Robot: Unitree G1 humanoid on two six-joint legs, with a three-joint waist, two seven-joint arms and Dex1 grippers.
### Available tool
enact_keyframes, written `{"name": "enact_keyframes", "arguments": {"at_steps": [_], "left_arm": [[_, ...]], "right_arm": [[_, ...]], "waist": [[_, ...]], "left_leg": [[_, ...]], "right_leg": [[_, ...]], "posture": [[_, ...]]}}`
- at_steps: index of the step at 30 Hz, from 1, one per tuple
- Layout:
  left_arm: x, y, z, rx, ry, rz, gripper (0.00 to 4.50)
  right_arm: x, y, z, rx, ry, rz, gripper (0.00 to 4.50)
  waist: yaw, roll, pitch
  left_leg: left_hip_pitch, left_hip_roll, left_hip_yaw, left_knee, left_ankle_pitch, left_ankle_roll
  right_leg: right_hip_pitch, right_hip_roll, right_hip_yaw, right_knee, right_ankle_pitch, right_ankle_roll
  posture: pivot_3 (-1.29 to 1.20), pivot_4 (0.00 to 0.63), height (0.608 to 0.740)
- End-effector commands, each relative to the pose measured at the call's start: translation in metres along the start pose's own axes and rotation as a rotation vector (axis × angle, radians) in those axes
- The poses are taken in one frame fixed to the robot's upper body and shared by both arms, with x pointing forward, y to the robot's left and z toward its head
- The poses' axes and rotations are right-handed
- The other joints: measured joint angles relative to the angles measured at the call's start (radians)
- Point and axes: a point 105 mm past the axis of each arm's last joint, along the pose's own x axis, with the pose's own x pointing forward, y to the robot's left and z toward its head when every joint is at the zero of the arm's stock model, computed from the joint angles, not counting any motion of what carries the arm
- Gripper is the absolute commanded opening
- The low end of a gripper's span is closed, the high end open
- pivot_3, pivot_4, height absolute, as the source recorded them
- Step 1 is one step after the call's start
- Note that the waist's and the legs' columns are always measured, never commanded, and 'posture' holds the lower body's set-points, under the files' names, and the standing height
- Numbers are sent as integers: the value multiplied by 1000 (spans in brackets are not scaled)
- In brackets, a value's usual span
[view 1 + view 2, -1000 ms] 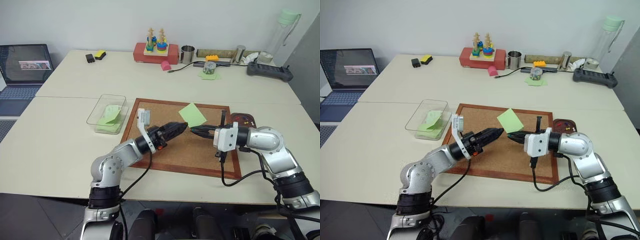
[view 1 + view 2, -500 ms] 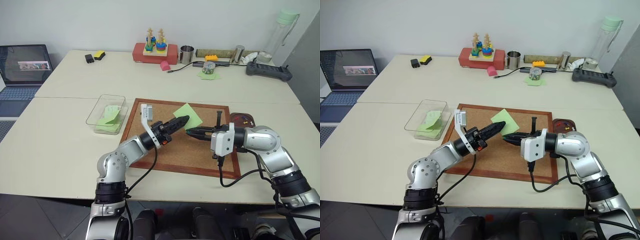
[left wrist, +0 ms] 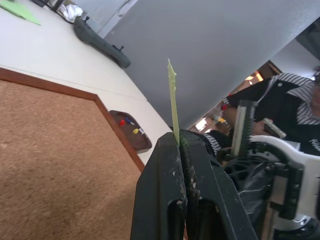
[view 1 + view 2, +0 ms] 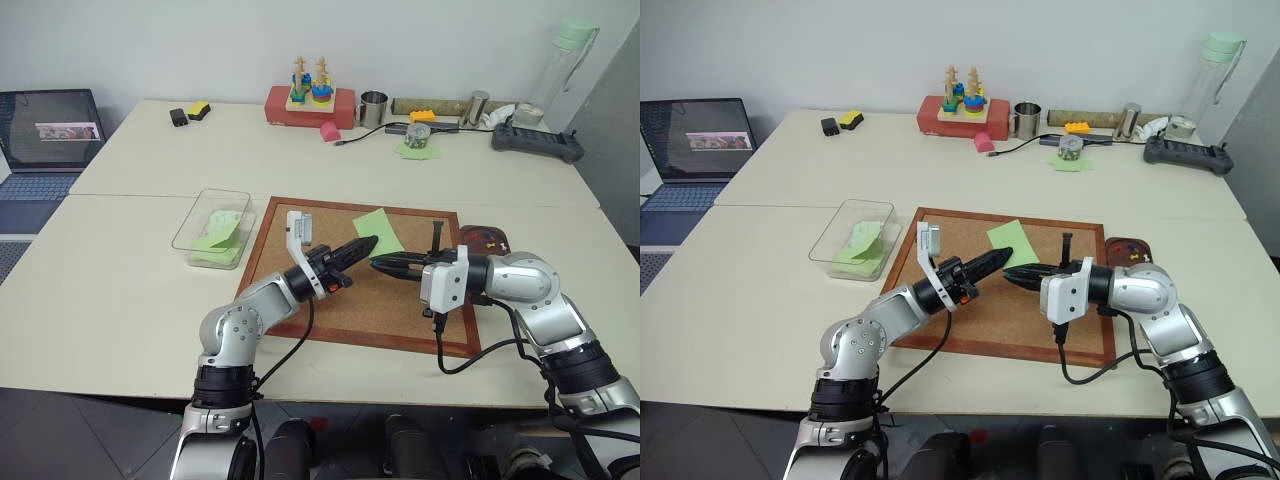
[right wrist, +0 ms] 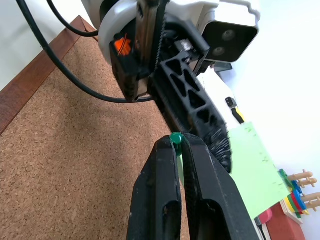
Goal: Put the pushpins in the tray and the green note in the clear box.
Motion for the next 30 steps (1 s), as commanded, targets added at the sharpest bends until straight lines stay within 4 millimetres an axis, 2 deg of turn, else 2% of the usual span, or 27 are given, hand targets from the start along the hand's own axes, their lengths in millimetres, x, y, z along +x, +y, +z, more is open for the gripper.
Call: {"name": "enact_keyframes", "arguments": {"at_steps": [1,5,8,10,14,18,20,25,30], "left_arm": [[2,12,2,50,-19,77,29],[1,32,-2,85,-14,192,29],[2,35,-3,101,-19,211,29],[3,29,0,125,-25,185,29],[3,3,12,180,-48,80,29],[1,-9,16,225,-41,43,29],[-1,-17,17,259,-23,20,29],[-3,-28,20,313,-2,-15,29],[-3,-31,18,328,4,-19,29]], "right_arm": [[-2,-13,12,-61,-40,-46,0],[-4,-14,16,-56,-48,-67,0],[-10,-18,13,-19,-26,-107,0],[-20,-27,-3,73,55,-201,0],[-57,-43,-62,330,346,-458,0],[-86,-46,-95,492,517,-643,0],[-101,-39,-114,572,603,-718,0],[-118,-17,-142,753,724,-807,0],[-120,-8,-152,843,755,-834,0]], "waist": [[0,0,0],[0,0,0],[1,0,0],[1,0,0],[2,0,0],[2,0,0],[0,1,0],[-1,1,0],[-2,1,-1]], "left_leg": [[0,0,0,0,0,0],[0,0,0,0,0,0],[0,0,0,0,0,0],[0,0,0,0,0,0],[0,0,0,2,0,0],[0,0,0,2,0,0],[0,0,1,2,0,1],[0,-1,2,1,-1,2],[0,-1,2,2,-1,2]], "right_leg": [[0,0,0,0,0,0],[0,0,0,0,0,0],[0,0,0,1,0,0],[0,0,0,1,0,0],[0,0,1,1,0,0],[0,0,1,2,0,-1],[0,0,1,2,0,-1],[0,0,1,2,0,-1],[0,0,1,2,0,-1]], "posture": [[0,150,740],[0,150,740],[0,150,740],[0,150,740],[0,150,740],[0,150,740],[0,150,740],[0,150,740],[0,150,740]]}}
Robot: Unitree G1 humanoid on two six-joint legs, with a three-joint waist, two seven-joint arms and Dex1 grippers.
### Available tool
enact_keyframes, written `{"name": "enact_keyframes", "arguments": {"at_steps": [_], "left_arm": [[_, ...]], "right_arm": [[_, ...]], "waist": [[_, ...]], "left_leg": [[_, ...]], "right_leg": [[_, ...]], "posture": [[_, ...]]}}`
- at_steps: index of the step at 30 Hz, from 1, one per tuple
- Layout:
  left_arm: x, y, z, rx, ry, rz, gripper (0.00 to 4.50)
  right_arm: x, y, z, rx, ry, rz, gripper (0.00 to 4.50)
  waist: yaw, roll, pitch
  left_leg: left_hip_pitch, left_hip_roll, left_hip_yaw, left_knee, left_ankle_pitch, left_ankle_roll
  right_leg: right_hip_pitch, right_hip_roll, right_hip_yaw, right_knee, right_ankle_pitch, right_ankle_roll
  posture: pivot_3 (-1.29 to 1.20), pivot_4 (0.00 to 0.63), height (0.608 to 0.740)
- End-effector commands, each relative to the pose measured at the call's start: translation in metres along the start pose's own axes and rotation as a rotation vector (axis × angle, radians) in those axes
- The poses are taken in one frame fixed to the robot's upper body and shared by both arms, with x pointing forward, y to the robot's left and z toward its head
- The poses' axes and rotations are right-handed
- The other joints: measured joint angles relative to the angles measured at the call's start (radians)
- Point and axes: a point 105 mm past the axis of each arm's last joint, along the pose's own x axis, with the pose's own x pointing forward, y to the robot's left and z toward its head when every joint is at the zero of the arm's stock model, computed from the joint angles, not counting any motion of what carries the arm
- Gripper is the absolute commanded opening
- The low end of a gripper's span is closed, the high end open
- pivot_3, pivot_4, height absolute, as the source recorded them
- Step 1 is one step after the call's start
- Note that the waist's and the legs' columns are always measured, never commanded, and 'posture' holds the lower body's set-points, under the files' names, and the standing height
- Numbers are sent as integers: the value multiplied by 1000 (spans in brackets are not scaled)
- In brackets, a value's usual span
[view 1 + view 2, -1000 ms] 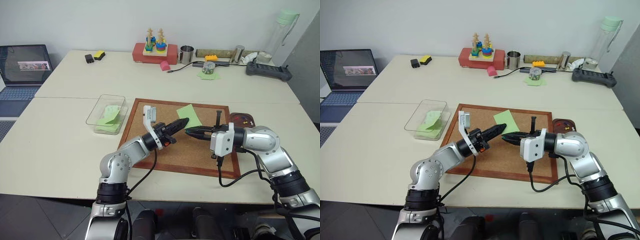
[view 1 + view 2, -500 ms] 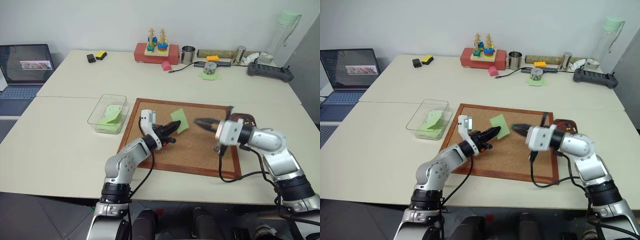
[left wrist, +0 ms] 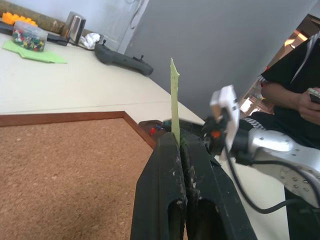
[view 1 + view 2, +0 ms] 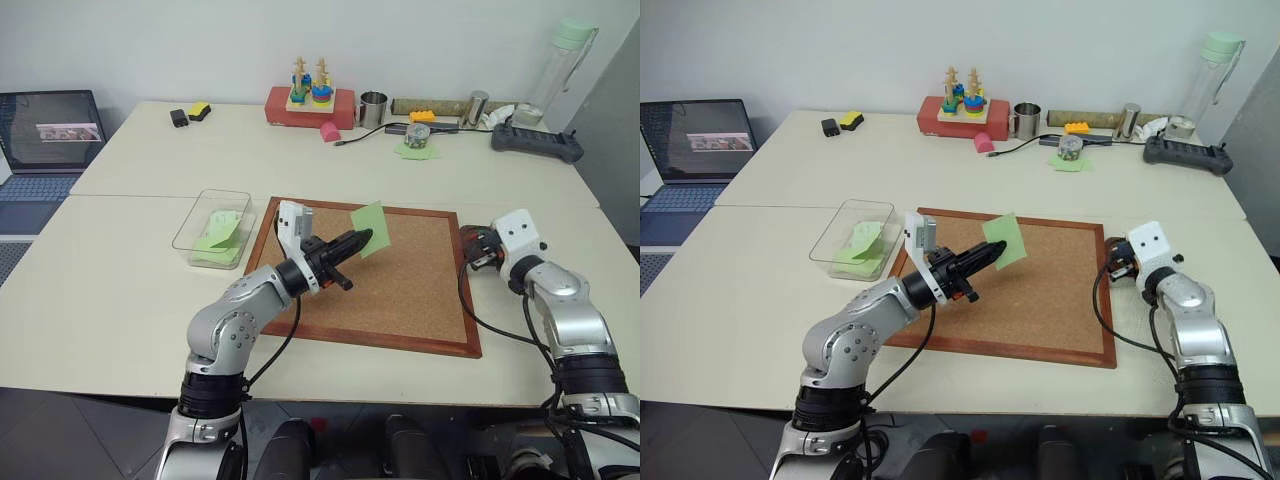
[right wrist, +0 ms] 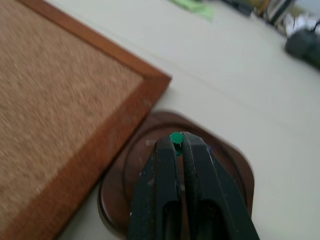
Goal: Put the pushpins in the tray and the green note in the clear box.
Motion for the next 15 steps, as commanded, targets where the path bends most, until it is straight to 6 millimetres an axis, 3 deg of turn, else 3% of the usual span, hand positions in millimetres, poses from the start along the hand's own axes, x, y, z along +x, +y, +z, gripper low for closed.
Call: {"name": "enact_keyframes", "arguments": {"at_steps": [1,2,10,15], "left_arm": [[2,-14,5,36,-14,-56,29],[3,-14,5,36,-13,-56,29],[4,-13,5,42,-14,-55,0],[2,-12,11,70,-26,-43,0]], "right_arm": [[1,-12,12,49,-35,-41,0],[1,-12,12,52,-34,-41,0],[-2,-12,19,49,-53,-34,1720],[-12,-17,37,-6,-109,-24,2889]], "waist": [[-1,0,0],[-1,0,0],[-1,0,0],[-1,0,0]], "left_leg": [[0,0,0,0,0,0],[0,0,0,0,0,0],[0,0,0,0,0,0],[0,0,0,0,0,0]], "right_leg": [[0,0,0,0,0,0],[0,0,0,0,0,0],[0,0,0,0,0,0],[0,0,0,0,0,0]], "posture": [[0,150,740],[0,150,740],[0,150,740],[0,150,740]]}}
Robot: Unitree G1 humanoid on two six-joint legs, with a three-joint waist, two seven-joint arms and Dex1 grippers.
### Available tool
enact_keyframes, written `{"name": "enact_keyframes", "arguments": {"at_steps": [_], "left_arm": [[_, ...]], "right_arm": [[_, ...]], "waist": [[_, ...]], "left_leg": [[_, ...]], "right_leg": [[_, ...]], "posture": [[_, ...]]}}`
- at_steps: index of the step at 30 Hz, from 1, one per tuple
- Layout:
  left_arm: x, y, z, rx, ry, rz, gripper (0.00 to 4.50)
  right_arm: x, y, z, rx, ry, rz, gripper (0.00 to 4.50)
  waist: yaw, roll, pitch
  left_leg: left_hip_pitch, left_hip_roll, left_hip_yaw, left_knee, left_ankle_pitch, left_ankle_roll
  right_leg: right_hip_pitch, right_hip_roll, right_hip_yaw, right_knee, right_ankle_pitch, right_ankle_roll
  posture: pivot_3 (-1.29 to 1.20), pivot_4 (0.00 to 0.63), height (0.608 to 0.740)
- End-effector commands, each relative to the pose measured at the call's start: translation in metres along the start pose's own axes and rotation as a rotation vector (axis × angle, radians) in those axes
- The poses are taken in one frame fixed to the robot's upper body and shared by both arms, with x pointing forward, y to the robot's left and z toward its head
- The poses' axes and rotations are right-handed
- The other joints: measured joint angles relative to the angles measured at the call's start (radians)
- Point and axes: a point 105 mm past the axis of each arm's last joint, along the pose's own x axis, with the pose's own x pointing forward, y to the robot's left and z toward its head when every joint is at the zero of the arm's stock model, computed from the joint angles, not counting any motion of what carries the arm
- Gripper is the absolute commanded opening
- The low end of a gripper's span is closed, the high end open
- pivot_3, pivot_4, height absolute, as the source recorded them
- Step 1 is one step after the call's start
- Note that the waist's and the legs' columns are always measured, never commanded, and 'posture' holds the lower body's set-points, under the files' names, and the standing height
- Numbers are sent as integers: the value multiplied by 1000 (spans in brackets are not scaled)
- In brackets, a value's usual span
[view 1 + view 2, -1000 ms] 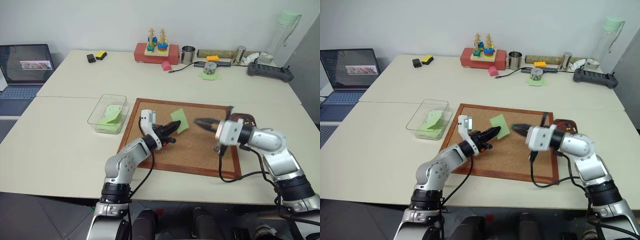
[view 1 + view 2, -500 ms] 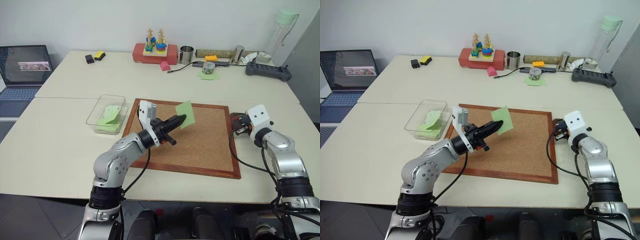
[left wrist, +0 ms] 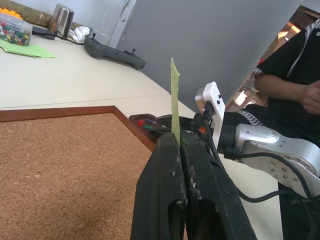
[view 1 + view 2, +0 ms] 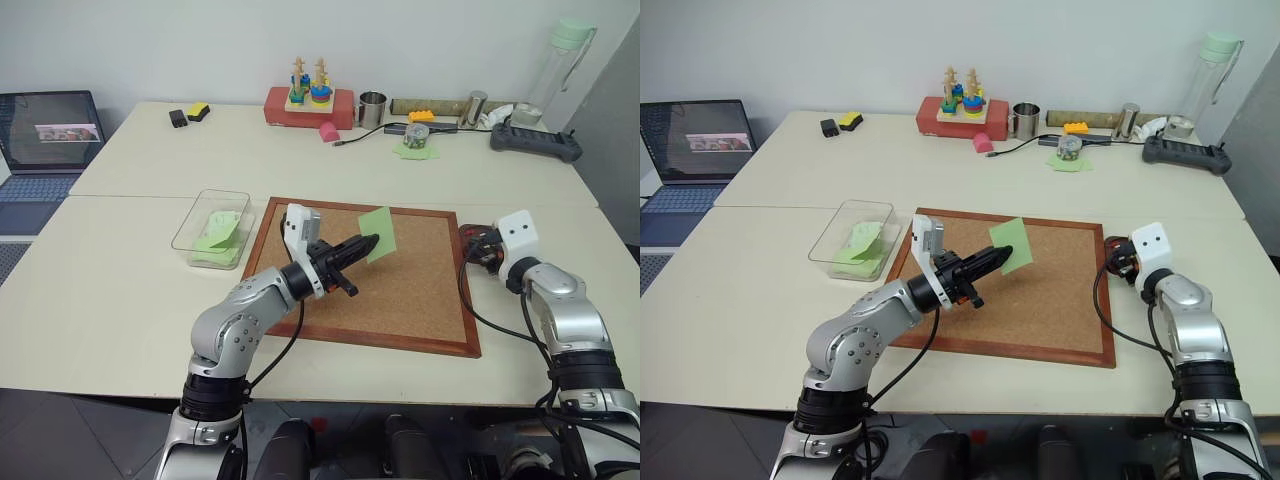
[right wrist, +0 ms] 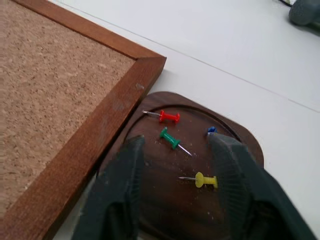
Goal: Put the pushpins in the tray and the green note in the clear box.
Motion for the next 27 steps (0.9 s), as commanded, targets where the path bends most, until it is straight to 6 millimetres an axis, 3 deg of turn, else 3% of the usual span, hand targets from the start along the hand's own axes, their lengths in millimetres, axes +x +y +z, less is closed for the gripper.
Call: {"name": "enact_keyframes", "arguments": {"at_steps": [1,3,10,15,20,26,27], "left_arm": [[-3,-5,21,80,-56,-9,0],[-9,1,30,102,-82,29,0],[-53,46,73,237,-148,278,0],[-91,86,97,354,-168,527,0],[-126,125,105,447,-136,798,0],[-142,145,96,461,-73,922,0],[-144,147,94,464,-60,934,198]], "right_arm": [[-15,-12,38,-55,-123,10,3158],[-24,-4,55,-117,-180,97,3158],[-70,66,129,-212,-441,651,3158],[-81,101,162,-220,-519,826,3158],[-82,117,169,-215,-529,908,3158],[-80,121,161,-227,-505,932,3158],[-80,121,161,-227,-503,934,3205]], "waist": [[0,0,0],[-1,0,0],[-17,0,0],[-24,0,0],[-17,-1,0],[-5,-1,0],[-4,-1,0]], "left_leg": [[0,0,0,0,0,0],[0,0,0,0,0,0],[1,1,-1,0,0,0],[1,1,-2,1,0,0],[0,2,-3,1,0,0],[-1,2,-2,1,0,0],[-1,2,-2,1,0,0]], "right_leg": [[0,0,0,0,0,0],[0,0,0,0,0,0],[1,3,-1,0,0,0],[0,5,-2,0,1,-1],[0,5,-2,0,2,-3],[0,-1,-2,-1,3,-1],[0,-1,-2,-1,3,-1]], "posture": [[0,150,740],[0,150,740],[0,150,740],[0,150,740],[0,150,740],[0,150,740],[0,150,740]]}}
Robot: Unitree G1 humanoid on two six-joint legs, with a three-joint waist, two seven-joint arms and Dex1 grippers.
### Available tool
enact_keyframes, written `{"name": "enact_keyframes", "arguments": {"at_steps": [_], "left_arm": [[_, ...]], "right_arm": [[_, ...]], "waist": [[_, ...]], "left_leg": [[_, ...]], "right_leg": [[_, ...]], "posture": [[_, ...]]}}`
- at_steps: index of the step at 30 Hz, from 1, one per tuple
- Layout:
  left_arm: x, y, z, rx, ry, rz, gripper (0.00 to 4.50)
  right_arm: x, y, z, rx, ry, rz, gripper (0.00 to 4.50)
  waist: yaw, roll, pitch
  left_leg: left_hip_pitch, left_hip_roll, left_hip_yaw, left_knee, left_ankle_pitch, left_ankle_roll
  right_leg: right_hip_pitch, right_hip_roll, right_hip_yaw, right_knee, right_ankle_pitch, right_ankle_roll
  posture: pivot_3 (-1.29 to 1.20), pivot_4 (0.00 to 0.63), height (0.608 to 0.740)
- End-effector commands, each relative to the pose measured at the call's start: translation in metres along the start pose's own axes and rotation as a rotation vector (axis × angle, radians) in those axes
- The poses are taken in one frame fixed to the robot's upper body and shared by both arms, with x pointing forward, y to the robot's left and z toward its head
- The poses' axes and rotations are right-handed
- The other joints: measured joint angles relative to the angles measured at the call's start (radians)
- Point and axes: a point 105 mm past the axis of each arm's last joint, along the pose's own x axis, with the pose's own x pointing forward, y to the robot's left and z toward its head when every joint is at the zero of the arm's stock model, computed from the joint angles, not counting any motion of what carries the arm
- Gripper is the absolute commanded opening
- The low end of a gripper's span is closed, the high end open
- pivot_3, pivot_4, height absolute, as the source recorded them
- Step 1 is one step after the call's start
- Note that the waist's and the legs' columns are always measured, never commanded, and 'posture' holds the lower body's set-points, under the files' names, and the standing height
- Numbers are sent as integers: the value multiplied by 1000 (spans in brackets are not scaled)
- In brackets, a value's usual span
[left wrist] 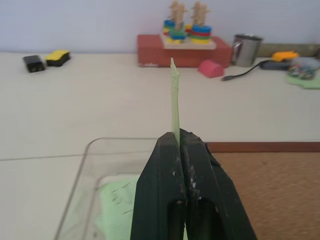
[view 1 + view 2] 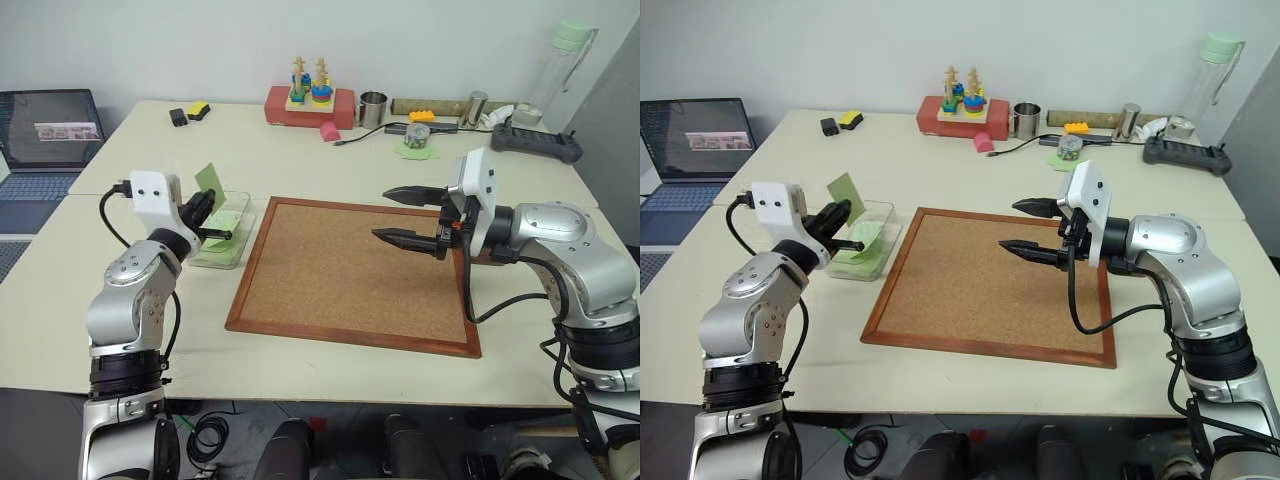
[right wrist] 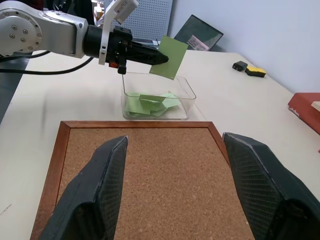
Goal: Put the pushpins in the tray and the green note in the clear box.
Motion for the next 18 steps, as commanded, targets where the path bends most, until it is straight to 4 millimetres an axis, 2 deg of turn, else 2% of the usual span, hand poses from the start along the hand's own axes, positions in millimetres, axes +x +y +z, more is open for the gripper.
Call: {"name": "enact_keyframes", "arguments": {"at_steps": [1,11,14,18], "left_arm": [[0,7,6,55,-16,38,396],[-1,8,13,43,-41,46,2116],[-6,9,24,91,-68,41,2625],[-21,-2,42,198,-55,-107,3179]], "right_arm": [[-1,2,7,-40,-11,14,3218],[-5,1,4,-34,-1,0,3218],[-7,-1,3,-34,2,-10,3218],[-19,-6,-3,-37,39,-41,3218]], "waist": [[2,0,0],[3,0,0],[3,0,0],[3,0,0]], "left_leg": [[0,0,0,0,0,0],[0,0,0,0,0,0],[0,0,0,0,0,0],[0,0,0,0,0,0]], "right_leg": [[0,0,0,0,0,0],[0,1,0,1,0,0],[0,1,0,1,0,0],[-1,1,0,1,0,0]], "posture": [[0,150,740],[0,150,740],[0,150,740],[0,150,740]]}}
